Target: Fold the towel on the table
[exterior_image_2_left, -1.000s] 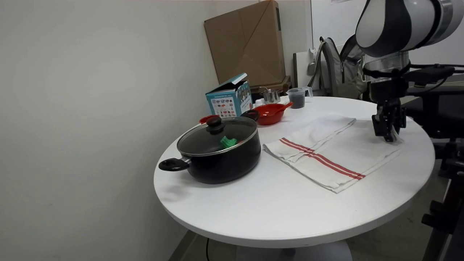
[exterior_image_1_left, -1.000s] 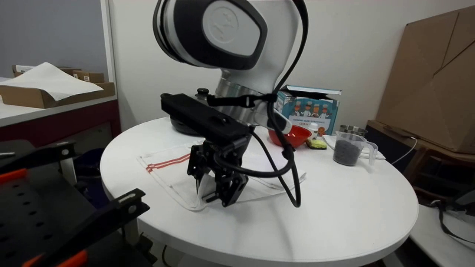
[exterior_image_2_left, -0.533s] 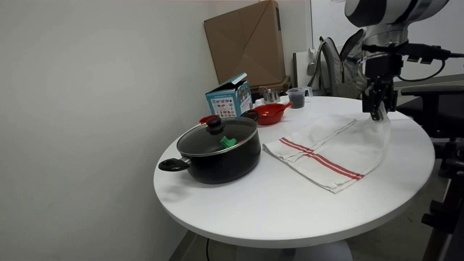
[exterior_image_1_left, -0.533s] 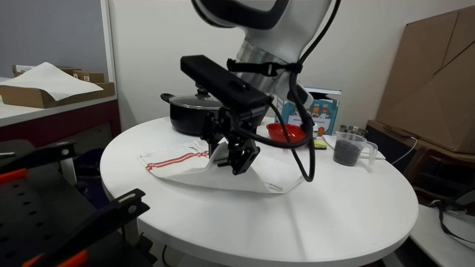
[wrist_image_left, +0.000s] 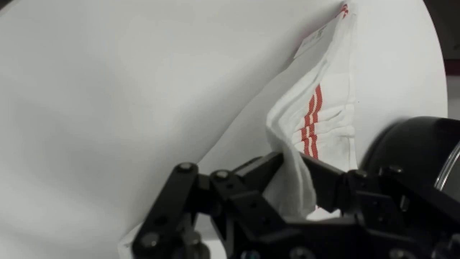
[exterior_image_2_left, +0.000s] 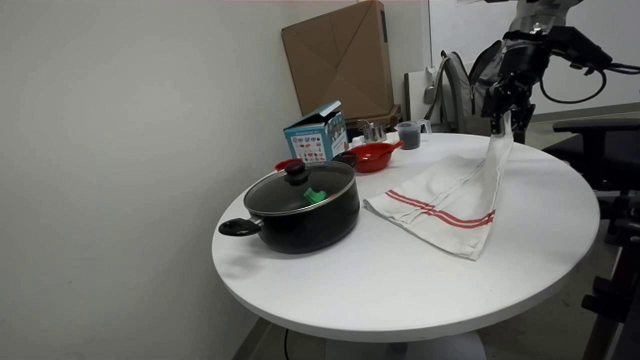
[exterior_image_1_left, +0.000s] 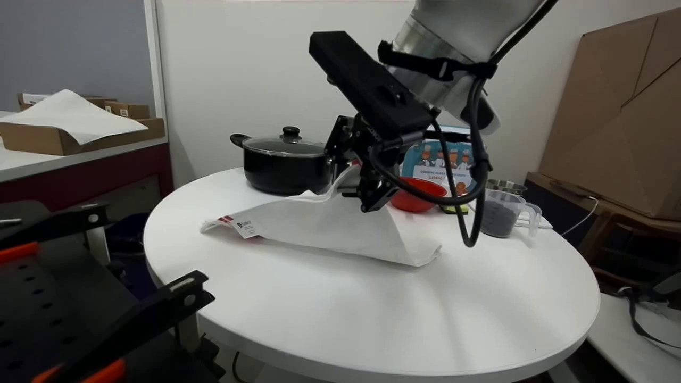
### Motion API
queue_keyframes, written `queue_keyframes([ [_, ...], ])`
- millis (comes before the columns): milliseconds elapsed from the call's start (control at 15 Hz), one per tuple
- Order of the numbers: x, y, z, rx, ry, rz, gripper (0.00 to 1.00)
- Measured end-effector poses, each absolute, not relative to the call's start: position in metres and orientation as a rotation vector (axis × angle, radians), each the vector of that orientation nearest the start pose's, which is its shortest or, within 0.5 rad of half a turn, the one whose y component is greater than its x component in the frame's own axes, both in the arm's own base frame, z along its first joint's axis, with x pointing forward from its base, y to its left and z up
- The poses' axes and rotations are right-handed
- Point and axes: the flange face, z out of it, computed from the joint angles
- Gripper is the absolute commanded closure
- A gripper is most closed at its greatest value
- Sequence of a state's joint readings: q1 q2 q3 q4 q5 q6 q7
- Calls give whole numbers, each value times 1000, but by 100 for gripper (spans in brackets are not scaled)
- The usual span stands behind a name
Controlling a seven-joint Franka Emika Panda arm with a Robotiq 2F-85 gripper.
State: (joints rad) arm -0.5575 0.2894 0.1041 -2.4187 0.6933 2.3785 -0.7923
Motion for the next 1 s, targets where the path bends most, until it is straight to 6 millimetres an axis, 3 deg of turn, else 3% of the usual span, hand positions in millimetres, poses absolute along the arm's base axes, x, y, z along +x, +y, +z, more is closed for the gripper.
queue_keyframes([
  [467, 453, -211, 183, -2509, 360, 17, 95],
  [1000, 484, -254, 160, -2401, 533, 94, 94],
])
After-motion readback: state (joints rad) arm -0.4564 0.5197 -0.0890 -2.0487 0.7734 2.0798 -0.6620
